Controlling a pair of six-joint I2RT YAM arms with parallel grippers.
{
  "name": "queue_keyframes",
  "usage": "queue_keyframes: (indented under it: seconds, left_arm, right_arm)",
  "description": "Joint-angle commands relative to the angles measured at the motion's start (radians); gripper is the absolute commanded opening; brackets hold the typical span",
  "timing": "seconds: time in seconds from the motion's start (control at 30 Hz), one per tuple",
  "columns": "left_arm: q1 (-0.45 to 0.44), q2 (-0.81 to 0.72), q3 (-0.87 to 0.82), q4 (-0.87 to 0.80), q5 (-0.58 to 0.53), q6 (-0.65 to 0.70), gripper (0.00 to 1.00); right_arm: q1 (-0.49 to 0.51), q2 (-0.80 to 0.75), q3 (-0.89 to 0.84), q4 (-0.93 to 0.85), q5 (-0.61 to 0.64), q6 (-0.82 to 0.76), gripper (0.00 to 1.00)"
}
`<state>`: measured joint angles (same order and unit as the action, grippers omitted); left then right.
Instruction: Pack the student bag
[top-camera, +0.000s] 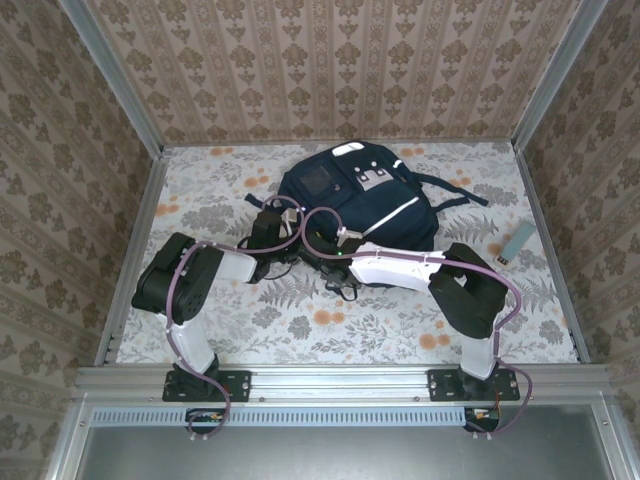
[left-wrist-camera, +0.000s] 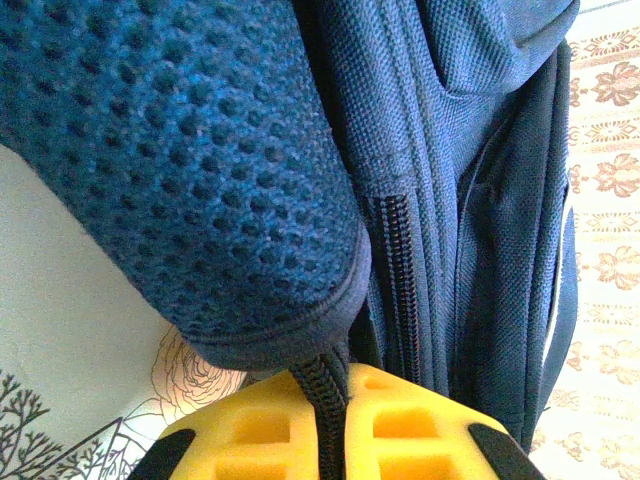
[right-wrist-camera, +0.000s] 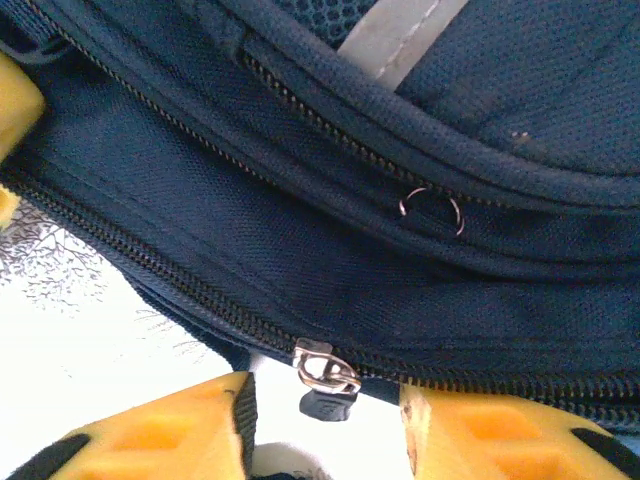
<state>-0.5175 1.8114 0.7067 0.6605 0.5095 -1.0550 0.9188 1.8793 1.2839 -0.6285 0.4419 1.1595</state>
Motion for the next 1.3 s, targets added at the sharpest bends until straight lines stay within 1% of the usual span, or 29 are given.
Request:
queue_keyframes:
  seconds: [0.0,0.07,0.3,0.4,0.5,0.53,0.7,0.8,0.83,0.97,1.07,1.13,1.17,1.27]
  left_arm:
    - [-0.009,-0.017,-0.003,0.067,0.026,0.009,0.09]
    - [-0.009,-0.018,-0.002,0.064,0.026,0.011,0.09]
    - [-0.006,-0.022,-0.001,0.039,0.015,0.025,0.06]
    - [0.001,-0.032,-0.001,0.005,-0.001,0.042,0.04]
    - [0.012,-0.043,0.002,-0.039,-0.014,0.07,0.0]
    - [0.017,-0.046,0.005,-0.059,-0.017,0.083,0.0]
    - [0.044,-0.05,0.022,-0.131,-0.034,0.138,0.0]
    - [0.054,-0.05,0.026,-0.156,-0.037,0.156,0.0]
    - [0.082,-0.051,0.028,-0.161,-0.037,0.161,0.0]
    - [0.124,-0.055,0.037,-0.194,-0.04,0.19,0.0]
    - [0.155,-0.058,0.06,-0.241,-0.043,0.227,0.0]
    - [0.176,-0.058,0.071,-0.26,-0.043,0.242,0.0]
    - [0.185,-0.058,0.077,-0.268,-0.038,0.25,0.0]
    - [0.208,-0.059,0.095,-0.292,-0.032,0.27,0.0]
  right_arm:
    - [-0.009,0.018,0.022,-0.048,0.059,0.005,0.36]
    - [-0.01,0.02,0.024,-0.056,0.068,-0.007,0.32]
    - [-0.01,0.031,0.038,-0.098,0.104,-0.074,0.1]
    - [-0.01,0.014,0.027,-0.113,0.113,-0.097,0.06]
    - [-0.01,-0.024,-0.009,-0.119,0.114,-0.126,0.05]
    - [-0.01,-0.04,-0.027,-0.122,0.113,-0.135,0.05]
    - [-0.017,-0.155,-0.13,-0.15,0.112,-0.158,0.05]
    - [-0.04,-0.225,-0.197,-0.184,0.119,-0.156,0.05]
    - [-0.048,-0.246,-0.218,-0.19,0.122,-0.156,0.06]
    - [-0.106,-0.343,-0.31,-0.191,0.114,-0.184,0.07]
    - [-0.167,-0.399,-0.36,-0.146,0.053,-0.239,0.08]
    - [-0.188,-0.426,-0.373,-0.101,0.0,-0.296,0.12]
    - [-0.189,-0.434,-0.373,-0.073,-0.038,-0.341,0.16]
    - [-0.189,-0.44,-0.354,-0.019,-0.15,-0.431,0.33]
